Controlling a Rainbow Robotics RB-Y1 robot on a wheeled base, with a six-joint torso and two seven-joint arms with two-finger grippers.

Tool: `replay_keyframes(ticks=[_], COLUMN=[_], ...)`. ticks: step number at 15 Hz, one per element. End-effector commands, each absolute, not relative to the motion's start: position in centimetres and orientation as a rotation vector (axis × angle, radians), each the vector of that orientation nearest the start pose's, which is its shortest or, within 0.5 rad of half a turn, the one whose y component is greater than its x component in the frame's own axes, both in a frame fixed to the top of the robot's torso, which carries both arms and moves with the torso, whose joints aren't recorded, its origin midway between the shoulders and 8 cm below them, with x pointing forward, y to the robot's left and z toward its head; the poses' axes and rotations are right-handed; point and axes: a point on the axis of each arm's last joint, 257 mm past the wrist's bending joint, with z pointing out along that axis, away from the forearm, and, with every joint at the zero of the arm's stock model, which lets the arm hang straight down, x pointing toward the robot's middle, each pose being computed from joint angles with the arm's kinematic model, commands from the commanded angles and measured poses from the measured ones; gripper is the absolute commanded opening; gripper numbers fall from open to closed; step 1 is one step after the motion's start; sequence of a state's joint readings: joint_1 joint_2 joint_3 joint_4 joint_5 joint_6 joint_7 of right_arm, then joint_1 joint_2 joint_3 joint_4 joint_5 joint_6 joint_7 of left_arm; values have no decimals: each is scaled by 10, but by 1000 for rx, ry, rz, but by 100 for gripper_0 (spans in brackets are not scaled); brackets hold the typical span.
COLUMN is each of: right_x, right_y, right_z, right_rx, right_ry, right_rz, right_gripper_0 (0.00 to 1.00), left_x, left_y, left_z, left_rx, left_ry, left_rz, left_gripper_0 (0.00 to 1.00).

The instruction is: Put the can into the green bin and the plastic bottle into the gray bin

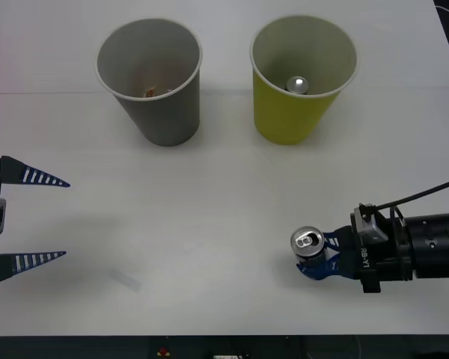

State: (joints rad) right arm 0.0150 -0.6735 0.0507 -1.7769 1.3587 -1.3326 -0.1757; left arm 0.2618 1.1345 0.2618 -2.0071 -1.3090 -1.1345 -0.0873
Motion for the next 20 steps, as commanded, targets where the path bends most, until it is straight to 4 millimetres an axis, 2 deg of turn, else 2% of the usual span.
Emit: replay_keyframes(ticks=[1,6,9,15,18,20], right_x=[333,363,377,389,399,405], right_y=[-151,-188,-203,-198,-195,-193], right_z=[-220,-190,-168,-114,-88,-73], right_rx=[-1304,-1067,-939,-612,-523,-534], right_ry=[1632,1777,1847,1906,1898,1883], right_rz=[860,851,798,849,766,679], right_gripper_0=[0,0,0,0,0,0], left_x=[341,341,341,341,341,341], left_y=[286,286,286,286,286,286], left_z=[-167,-167,-167,-167,-167,-167], left_rx=[1762,1762,1762,1762,1762,1762], left_ry=[1444,1444,1444,1444,1444,1444], left_rz=[-118,-118,-118,-118,-118,-118], left_gripper_0=[100,100,100,100,100,100])
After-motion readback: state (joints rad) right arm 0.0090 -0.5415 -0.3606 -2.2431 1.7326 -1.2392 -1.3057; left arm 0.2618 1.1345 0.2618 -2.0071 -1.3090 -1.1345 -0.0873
